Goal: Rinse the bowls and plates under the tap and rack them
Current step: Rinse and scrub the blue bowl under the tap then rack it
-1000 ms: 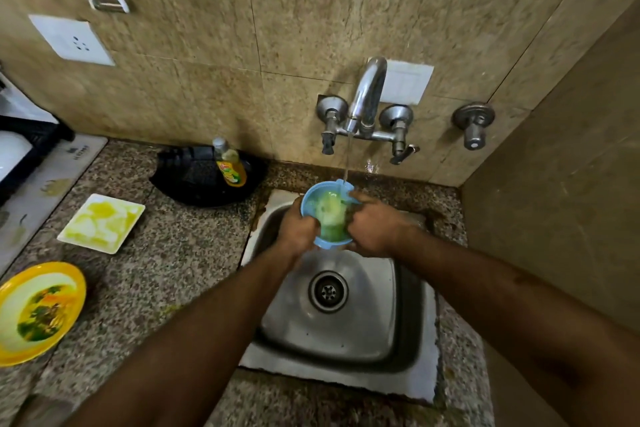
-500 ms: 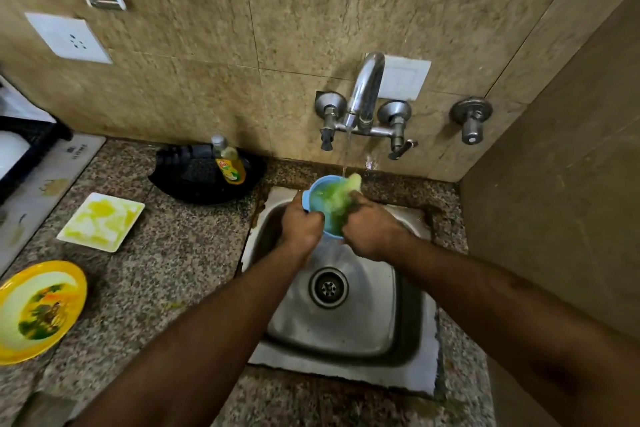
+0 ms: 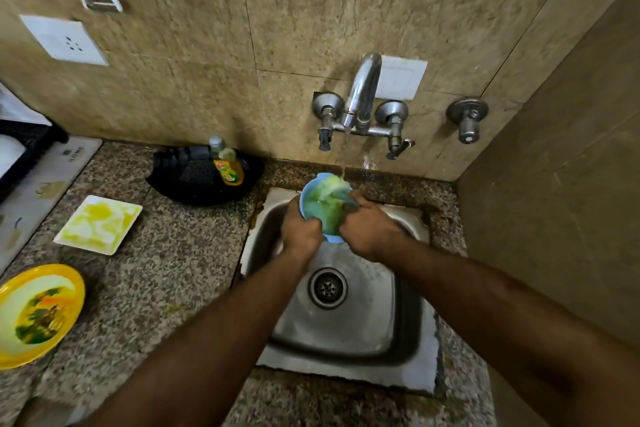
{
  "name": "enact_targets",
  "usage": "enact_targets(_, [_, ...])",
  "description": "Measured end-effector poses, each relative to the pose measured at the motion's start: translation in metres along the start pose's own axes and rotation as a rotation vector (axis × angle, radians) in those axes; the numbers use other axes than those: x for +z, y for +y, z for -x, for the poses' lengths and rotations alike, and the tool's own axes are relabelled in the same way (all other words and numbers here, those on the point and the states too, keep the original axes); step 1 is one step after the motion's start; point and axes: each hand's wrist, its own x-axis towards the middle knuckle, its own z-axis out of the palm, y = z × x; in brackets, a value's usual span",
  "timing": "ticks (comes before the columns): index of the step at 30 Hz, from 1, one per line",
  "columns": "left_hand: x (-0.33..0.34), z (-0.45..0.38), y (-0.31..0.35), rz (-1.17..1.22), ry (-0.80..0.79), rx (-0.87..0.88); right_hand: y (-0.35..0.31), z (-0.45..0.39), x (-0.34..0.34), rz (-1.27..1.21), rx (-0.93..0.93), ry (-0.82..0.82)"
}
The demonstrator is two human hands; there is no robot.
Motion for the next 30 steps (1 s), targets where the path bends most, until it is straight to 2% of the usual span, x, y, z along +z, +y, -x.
enact_targets(2, [-0.011,-0.008,0.001,-0.062,-0.119,-0.074,0.009,0.005,0.007,0.030,-0.098,0.121])
enact_targets(4, [-0.023,-0.009,0.017,-0.136,-0.254,-0.221,0.024,0.008,0.013,0.101,-0.167,0.094])
enact_targets(6, [-0.029,-0.003,0.036,-0.138,-0.308,-0.291,0.034,0.004,0.011,0.160,-0.172,0.097])
enact_targets(8, [-0.028,0.000,0.044,-0.104,-0.279,-0.273,0.031,-0.003,0.003,0.178,-0.124,0.075])
enact_targets(11, [-0.022,0.005,0.036,0.006,-0.085,-0.174,0.018,-0.007,-0.001,0.129,-0.074,0.011])
enact_targets(13, [-0.020,0.003,0.022,0.034,-0.018,-0.142,0.007,0.002,0.000,0.069,-0.053,-0.030])
enact_targets(16, [-0.015,0.008,0.008,-0.008,-0.027,-0.172,-0.002,0.022,0.008,-0.031,0.018,-0.060])
enact_targets(20, [-0.002,0.017,0.015,-0.051,-0.181,-0.255,-0.005,0.024,0.007,-0.064,0.186,-0.148])
enact_targets(24, [0.007,-0.021,-0.012,-0.235,-0.021,-0.169,-0.020,0.013,-0.004,-0.079,0.251,-0.057])
enact_targets(26, [0.006,-0.034,-0.021,-0.343,0.010,-0.134,-0.025,0.018,-0.004,-0.102,0.243,-0.045])
enact_targets(30, [0.011,-0.008,0.007,-0.264,-0.165,-0.158,-0.013,0.031,-0.001,-0.012,0.330,-0.125])
